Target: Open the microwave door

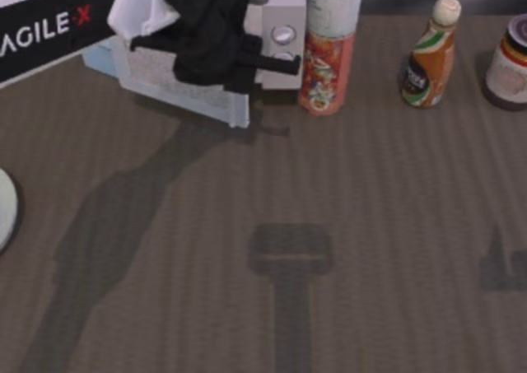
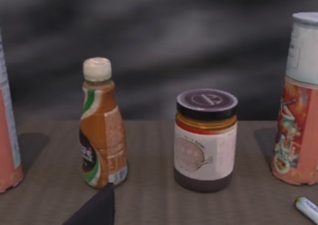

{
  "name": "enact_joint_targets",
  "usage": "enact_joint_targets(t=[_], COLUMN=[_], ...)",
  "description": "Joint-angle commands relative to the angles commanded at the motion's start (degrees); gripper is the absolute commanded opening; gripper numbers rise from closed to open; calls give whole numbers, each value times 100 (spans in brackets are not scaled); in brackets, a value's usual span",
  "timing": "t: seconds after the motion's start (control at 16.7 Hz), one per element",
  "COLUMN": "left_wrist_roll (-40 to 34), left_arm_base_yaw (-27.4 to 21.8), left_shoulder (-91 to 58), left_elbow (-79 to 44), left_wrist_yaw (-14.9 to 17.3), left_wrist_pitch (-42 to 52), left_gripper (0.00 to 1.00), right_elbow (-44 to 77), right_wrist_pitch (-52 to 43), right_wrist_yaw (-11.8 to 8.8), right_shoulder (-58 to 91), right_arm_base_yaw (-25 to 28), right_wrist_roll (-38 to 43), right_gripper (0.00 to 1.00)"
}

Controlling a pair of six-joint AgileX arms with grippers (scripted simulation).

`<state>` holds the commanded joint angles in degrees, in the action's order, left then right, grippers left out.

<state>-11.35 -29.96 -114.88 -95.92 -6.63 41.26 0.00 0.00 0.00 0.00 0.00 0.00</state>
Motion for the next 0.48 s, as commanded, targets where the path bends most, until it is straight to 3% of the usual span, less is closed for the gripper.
enact_joint_targets(t=[0.48], left_wrist_roll=[63], left_arm_base_yaw=[-14], left_shoulder=[49], left_elbow=[81], left_wrist_yaw=[79], left_wrist_pitch=[-38], left_gripper=[0], right_elbow=[0], right_wrist_pitch=[0], right_wrist_yaw=[0], right_shoulder=[0], right_arm_base_yaw=[0], right_wrist_roll=[0], right_gripper=[100])
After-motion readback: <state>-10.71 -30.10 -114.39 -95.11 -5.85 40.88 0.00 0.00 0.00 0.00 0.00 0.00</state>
